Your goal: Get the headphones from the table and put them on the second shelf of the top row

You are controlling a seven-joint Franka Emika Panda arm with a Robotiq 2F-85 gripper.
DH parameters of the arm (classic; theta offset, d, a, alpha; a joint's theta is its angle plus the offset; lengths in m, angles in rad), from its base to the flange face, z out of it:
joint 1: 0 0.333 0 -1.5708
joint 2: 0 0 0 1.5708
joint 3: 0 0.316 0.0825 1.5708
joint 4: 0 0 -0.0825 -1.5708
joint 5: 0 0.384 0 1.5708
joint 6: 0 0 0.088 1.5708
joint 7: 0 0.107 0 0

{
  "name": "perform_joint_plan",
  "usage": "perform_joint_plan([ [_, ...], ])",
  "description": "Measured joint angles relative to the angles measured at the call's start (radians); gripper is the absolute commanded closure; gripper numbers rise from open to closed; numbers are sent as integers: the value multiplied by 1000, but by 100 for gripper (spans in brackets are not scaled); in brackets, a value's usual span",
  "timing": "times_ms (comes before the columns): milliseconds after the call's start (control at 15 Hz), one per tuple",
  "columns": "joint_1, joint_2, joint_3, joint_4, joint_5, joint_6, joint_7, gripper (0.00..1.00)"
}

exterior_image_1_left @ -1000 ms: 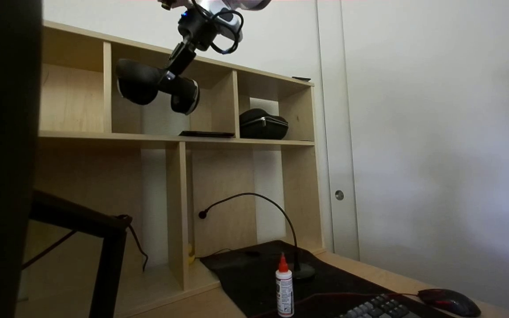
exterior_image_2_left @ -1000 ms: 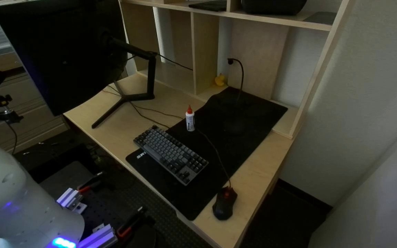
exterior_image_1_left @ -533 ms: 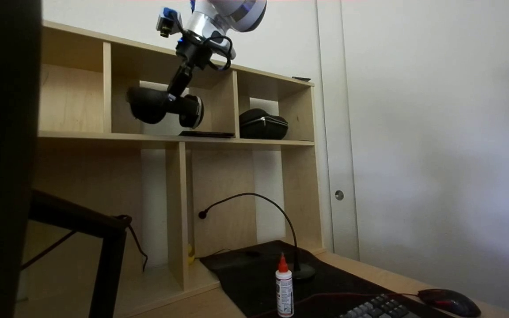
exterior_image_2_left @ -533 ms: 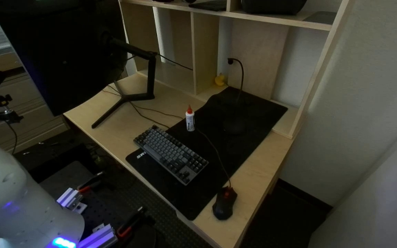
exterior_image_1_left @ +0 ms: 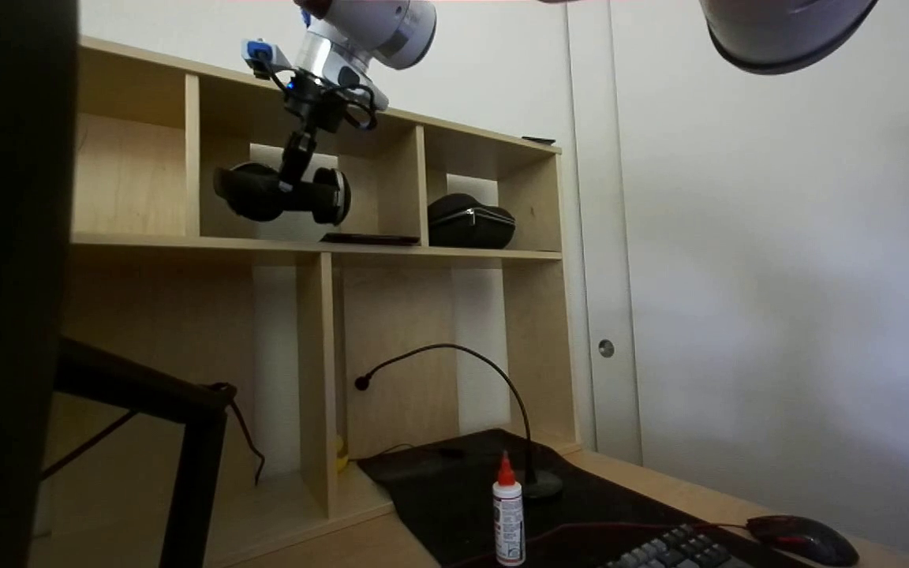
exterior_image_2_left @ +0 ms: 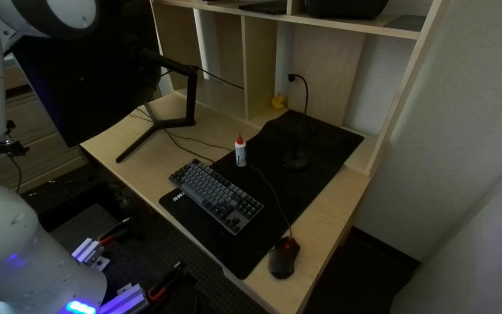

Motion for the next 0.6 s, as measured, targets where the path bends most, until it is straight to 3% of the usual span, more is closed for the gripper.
perform_joint_plan([
  [600,-13,77,0,48,0,8,0,96],
])
